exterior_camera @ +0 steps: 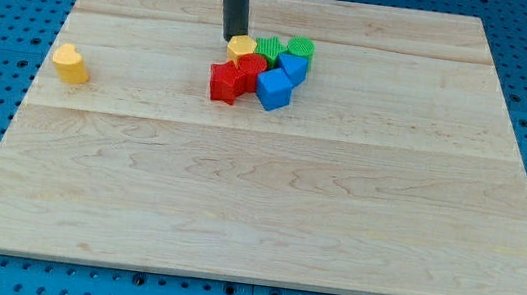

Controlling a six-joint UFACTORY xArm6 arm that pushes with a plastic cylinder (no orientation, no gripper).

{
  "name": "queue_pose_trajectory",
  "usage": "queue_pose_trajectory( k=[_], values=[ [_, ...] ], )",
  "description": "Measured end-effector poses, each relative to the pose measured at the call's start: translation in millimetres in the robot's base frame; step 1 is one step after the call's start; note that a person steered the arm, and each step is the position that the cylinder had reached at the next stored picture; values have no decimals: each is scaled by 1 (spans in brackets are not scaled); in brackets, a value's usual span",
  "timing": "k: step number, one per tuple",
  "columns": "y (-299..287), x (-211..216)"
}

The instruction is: Move your arms to the yellow heart

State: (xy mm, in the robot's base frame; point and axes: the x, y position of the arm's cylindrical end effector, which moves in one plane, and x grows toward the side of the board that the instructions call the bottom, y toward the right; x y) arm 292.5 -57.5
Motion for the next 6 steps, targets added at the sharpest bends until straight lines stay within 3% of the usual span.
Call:
queue_pose_trajectory(
  k=[1, 2, 3, 4, 5, 6],
  values=[
    [-50, -20],
    [-179, -36],
    [-246, -15],
    [-242, 21],
    [-237, 85],
    [-232, 100]
  ],
)
